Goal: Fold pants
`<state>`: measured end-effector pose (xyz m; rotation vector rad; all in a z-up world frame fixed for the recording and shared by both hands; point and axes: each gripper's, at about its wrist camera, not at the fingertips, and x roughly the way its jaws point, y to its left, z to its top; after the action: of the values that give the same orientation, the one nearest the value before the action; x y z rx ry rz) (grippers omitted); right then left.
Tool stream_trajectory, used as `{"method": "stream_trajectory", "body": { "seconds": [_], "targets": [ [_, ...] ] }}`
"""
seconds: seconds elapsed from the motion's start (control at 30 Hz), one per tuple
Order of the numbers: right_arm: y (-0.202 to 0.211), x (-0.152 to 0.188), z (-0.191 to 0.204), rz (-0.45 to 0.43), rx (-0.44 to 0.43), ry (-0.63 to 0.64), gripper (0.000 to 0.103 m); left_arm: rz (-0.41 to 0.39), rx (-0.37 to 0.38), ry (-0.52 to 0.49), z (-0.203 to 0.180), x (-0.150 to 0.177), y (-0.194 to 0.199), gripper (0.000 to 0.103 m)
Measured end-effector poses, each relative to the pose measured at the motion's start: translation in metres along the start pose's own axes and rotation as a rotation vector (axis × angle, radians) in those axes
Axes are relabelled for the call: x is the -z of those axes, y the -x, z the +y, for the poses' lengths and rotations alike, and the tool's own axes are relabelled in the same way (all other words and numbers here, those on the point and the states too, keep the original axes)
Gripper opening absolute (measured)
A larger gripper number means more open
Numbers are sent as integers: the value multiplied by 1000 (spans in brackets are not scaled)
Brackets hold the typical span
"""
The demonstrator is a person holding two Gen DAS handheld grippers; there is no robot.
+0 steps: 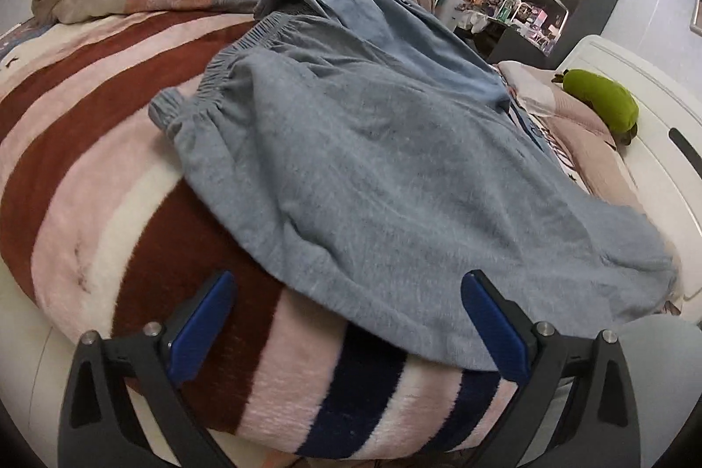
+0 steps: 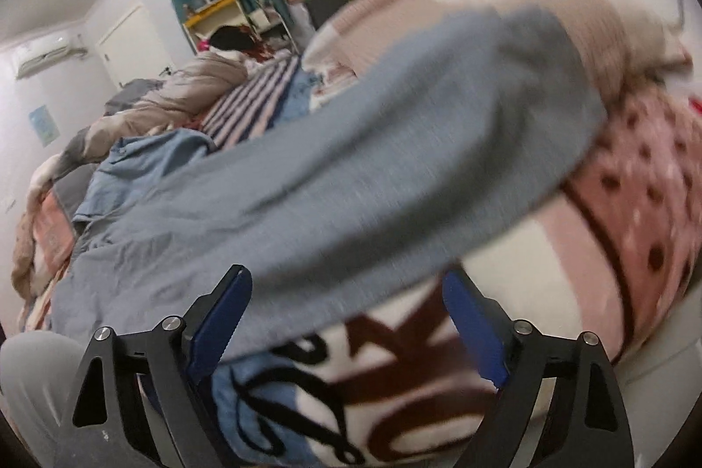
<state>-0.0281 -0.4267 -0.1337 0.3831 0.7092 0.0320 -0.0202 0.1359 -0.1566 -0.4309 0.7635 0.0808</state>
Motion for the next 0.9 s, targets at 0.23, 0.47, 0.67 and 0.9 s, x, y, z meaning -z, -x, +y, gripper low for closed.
{"method": "stream_trajectory", "body": {
  "seconds": [0.23, 0.47, 0.67, 0.9],
  "targets": [
    [-9, 6, -16, 2, -24, -67, 71, -2, 61, 83, 3, -12, -9, 98],
    [-15, 4, -15, -28, 29, -94, 55, -15, 54, 108, 3, -20, -14, 73],
    [-20, -2, -17, -51, 13, -137, 11, -41, 6, 117, 6, -23, -14, 19],
    [-2, -7, -8, -130, -33, -127, 5, -93, 3, 89, 2, -24, 4, 7]
  ]
}}
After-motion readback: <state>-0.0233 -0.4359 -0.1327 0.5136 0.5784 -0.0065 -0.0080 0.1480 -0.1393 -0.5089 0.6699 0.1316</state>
